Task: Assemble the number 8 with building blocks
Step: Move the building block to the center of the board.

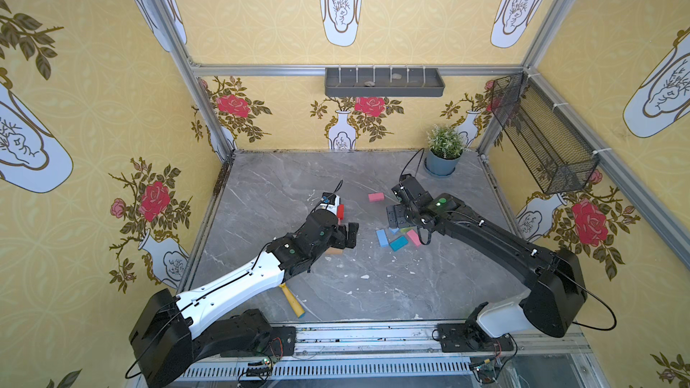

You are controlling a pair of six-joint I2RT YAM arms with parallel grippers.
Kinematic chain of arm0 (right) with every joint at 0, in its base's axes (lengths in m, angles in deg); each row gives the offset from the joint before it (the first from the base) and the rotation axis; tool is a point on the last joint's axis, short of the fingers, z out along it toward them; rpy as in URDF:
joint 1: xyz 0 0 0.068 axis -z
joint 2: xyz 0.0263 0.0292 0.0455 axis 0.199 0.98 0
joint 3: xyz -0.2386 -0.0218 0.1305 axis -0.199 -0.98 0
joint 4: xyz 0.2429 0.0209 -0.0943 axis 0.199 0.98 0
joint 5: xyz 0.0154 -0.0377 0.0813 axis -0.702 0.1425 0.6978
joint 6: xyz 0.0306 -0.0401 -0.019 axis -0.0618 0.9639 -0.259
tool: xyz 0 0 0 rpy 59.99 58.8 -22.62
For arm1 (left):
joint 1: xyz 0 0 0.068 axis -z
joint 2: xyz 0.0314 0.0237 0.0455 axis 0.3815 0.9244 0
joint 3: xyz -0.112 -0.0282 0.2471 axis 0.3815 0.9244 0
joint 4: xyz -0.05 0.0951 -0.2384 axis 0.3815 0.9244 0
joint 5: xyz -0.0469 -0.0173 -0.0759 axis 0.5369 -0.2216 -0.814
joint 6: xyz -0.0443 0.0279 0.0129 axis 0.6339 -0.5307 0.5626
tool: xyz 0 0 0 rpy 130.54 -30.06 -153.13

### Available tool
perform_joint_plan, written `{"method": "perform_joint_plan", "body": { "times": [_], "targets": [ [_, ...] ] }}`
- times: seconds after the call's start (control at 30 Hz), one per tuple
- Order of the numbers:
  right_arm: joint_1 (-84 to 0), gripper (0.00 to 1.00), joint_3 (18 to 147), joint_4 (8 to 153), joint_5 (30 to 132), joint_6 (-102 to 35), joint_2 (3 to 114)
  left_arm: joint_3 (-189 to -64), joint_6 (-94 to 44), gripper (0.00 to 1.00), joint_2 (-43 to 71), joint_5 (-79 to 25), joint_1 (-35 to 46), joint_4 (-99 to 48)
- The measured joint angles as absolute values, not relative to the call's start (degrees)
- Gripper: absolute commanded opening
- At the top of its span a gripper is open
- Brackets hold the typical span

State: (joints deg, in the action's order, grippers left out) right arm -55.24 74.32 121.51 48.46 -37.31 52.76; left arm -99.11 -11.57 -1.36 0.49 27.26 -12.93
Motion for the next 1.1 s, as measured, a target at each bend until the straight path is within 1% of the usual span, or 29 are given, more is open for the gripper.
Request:
{"method": "perform_joint_plan", "body": {
  "times": [0.13,0.27,0.4,0.5,0.63,0.73,0.97,1.1],
  "targets": [
    [-55.2,0.98,72.2,120.5,45.5,-38.7,49.4,-101.7,-14.6,1.00,2.0,3.8,30.7,-12.6],
    [-54.9,0.98,70.6,119.6,45.7,-38.7,46.9,-102.4,-17.2,1.00,3.1,6.4,31.4,-12.6],
    [-53.6,0.98,70.5,118.6,47.5,-38.1,46.8,-99.4,-18.8,1.00,0.2,7.7,31.7,-16.0],
    [-51.0,0.98,70.5,118.6,50.2,-37.2,46.6,-95.1,-19.7,1.00,-3.4,8.3,31.6,-20.3],
    [-47.2,0.98,68.9,117.3,53.9,-37.0,43.8,-90.1,-20.1,1.00,-7.9,8.1,31.6,-25.7],
    [-46.7,0.98,67.1,115.4,55.0,-36.3,39.4,-89.3,-20.0,1.00,-9.4,8.3,31.6,-27.2],
    [-46.2,0.98,61.8,110.9,52.9,-36.0,30.4,-92.1,-21.6,1.00,-7.0,7.8,31.6,-26.9],
    [-46.2,0.98,59.7,110.4,50.6,-38.1,28.3,-92.6,-26.7,1.00,-5.5,3.4,31.6,-26.8]
  ]
}}
